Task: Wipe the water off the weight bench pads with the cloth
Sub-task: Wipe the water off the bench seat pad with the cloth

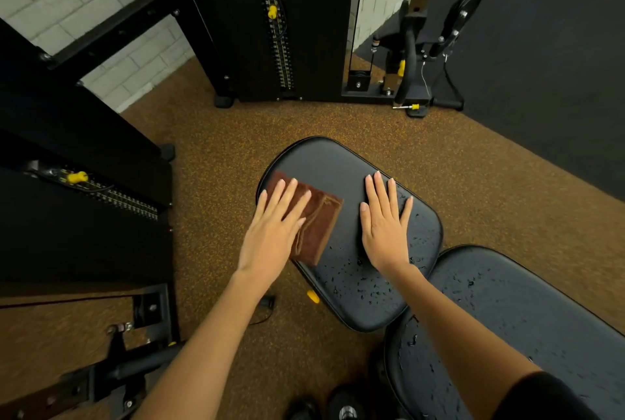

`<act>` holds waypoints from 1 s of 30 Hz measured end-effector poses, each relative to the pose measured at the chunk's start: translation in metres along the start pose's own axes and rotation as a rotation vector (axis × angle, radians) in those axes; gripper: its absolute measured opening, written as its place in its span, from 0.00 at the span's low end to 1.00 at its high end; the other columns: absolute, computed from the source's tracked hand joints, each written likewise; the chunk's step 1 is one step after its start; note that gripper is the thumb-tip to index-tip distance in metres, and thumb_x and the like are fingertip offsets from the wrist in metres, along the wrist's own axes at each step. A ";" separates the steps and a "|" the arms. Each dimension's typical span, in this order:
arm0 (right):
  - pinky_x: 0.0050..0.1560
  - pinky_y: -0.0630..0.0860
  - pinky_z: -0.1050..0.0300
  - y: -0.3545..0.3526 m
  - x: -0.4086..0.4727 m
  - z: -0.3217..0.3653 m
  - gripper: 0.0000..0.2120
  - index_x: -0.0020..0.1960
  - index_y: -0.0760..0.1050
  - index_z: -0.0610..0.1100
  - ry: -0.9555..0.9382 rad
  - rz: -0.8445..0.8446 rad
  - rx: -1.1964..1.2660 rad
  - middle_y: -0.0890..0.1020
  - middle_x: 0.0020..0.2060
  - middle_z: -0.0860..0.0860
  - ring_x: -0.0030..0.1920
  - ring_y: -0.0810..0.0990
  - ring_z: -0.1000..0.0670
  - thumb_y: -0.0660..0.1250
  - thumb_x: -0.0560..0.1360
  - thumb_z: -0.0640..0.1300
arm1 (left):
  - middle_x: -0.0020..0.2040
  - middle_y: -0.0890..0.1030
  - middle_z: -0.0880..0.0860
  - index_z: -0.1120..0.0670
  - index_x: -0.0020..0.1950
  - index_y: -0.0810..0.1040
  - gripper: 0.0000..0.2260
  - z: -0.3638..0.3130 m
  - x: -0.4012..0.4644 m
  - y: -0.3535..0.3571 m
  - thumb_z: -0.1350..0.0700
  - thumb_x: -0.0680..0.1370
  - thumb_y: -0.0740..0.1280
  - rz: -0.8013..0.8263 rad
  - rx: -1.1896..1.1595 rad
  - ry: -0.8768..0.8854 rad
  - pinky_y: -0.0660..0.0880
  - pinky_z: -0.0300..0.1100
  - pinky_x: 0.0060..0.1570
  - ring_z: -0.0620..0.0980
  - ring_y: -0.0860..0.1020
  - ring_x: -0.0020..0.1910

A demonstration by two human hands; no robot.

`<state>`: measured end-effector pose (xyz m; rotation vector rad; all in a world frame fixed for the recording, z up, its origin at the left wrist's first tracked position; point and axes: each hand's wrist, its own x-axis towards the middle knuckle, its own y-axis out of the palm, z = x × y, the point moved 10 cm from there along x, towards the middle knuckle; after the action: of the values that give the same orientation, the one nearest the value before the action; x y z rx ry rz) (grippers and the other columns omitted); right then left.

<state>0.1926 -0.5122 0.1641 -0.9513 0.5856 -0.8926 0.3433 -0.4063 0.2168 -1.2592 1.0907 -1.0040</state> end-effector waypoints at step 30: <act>0.74 0.31 0.45 -0.005 -0.001 0.001 0.27 0.79 0.46 0.52 -0.027 0.011 0.069 0.45 0.77 0.59 0.78 0.38 0.54 0.38 0.81 0.57 | 0.75 0.63 0.56 0.53 0.75 0.63 0.22 -0.082 -0.053 0.022 0.51 0.80 0.57 -0.044 -0.027 0.083 0.53 0.54 0.74 0.56 0.61 0.74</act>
<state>0.1906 -0.5128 0.1691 -0.8959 0.5330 -0.8831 0.2515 -0.3702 0.1989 -1.2772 1.1477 -1.0857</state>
